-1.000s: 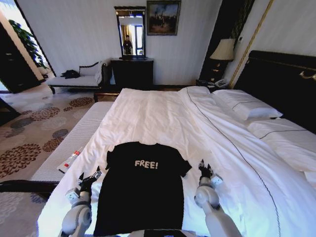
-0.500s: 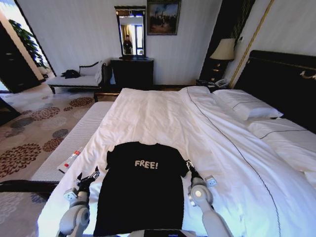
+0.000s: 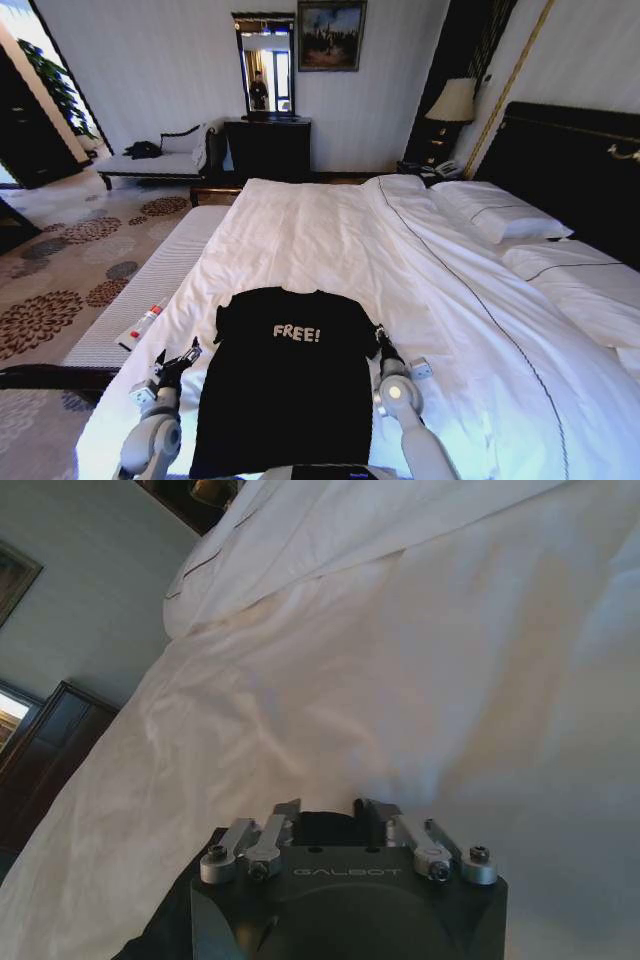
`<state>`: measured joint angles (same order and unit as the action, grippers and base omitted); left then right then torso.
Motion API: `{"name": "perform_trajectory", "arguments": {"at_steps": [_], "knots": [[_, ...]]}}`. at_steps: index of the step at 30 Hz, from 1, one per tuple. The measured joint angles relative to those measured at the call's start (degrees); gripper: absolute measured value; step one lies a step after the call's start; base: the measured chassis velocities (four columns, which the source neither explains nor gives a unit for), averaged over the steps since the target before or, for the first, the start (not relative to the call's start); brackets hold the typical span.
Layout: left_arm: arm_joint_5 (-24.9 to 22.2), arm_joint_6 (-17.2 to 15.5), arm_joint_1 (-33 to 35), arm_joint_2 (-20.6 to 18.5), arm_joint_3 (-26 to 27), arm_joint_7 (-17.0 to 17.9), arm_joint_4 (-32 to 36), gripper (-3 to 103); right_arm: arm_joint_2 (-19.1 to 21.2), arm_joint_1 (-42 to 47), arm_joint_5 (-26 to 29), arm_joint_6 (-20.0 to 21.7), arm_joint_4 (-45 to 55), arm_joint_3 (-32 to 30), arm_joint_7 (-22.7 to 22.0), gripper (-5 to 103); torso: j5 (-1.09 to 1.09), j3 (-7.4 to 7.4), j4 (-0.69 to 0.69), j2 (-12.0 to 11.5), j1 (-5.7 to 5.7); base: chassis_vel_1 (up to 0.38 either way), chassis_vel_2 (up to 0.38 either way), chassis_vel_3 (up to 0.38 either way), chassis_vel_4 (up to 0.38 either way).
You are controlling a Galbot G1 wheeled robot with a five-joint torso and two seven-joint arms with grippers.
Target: Fold the clothes on the bed.
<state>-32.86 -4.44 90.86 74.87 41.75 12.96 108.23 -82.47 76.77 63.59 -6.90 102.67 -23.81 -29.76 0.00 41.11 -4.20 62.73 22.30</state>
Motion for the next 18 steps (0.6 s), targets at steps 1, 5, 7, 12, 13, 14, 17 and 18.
{"name": "perform_trajectory", "arguments": {"at_steps": [1, 5, 7, 12, 13, 14, 17, 18], "knots": [[-0.02, 0.02, 0.00, -0.01, 0.00, 0.00, -0.05, 100, -0.09, -0.14, -0.17, -0.08, -0.29, 0.07, 0.08, 32, 0.00, 0.00, 0.00, 0.00, 0.00, 0.000, 0.000, 0.000, 0.000], [-0.05, 0.11, -0.06, 0.05, 0.01, 0.01, -0.28, 100, -0.09, -0.45, -0.38, -0.11, -0.68, 0.16, 0.14, 21, 0.00, 0.00, 0.00, 0.00, 0.00, 0.000, 0.000, 0.000, 0.000], [-0.05, 0.18, -0.08, 0.17, 0.01, 0.02, -0.37, 100, 0.02, -0.53, -0.47, -0.11, -0.69, 0.16, 0.15, 10, 0.00, 0.00, 0.00, 0.00, 0.00, 0.000, 0.000, 0.000, 0.000], [0.07, 0.20, -0.07, 0.49, 0.01, 0.04, -0.36, 100, 0.65, -0.78, -0.72, -0.12, -0.73, -0.07, 0.16, 1, 0.00, 0.00, 0.00, 0.00, 0.00, 0.000, 0.000, 0.000, 0.000], [0.07, 0.20, -0.07, 0.49, 0.01, 0.04, -0.36, 100, 0.65, -0.78, -0.72, -0.12, -0.73, -0.07, 0.16, 1, 0.00, 0.00, 0.00, 0.00, 0.00, 0.000, 0.000, 0.000, 0.000], [0.11, 0.20, -0.06, 0.57, 0.01, 0.05, -0.30, 100, 0.88, -0.98, -0.74, -0.13, -0.78, -0.22, 0.16, 1, 0.00, 0.00, 0.00, 0.00, 0.00, 0.000, 0.000, 0.000, 0.000], [0.31, 0.21, 0.05, 0.84, -0.05, 0.05, 0.00, 100, 2.13, -2.19, -1.40, -0.25, -1.21, -0.48, 0.54, 0, 0.00, 0.00, 0.00, 0.00, 0.00, 0.000, 0.000, 0.000, 0.000], [0.31, 0.21, 0.05, 0.84, -0.05, 0.05, 0.00, 100, 2.13, -2.19, -1.40, -0.25, -1.21, -0.48, 0.54, 0, 0.00, 0.00, 0.00, 0.00, 0.00, 0.000, 0.000, 0.000, 0.000]]}}
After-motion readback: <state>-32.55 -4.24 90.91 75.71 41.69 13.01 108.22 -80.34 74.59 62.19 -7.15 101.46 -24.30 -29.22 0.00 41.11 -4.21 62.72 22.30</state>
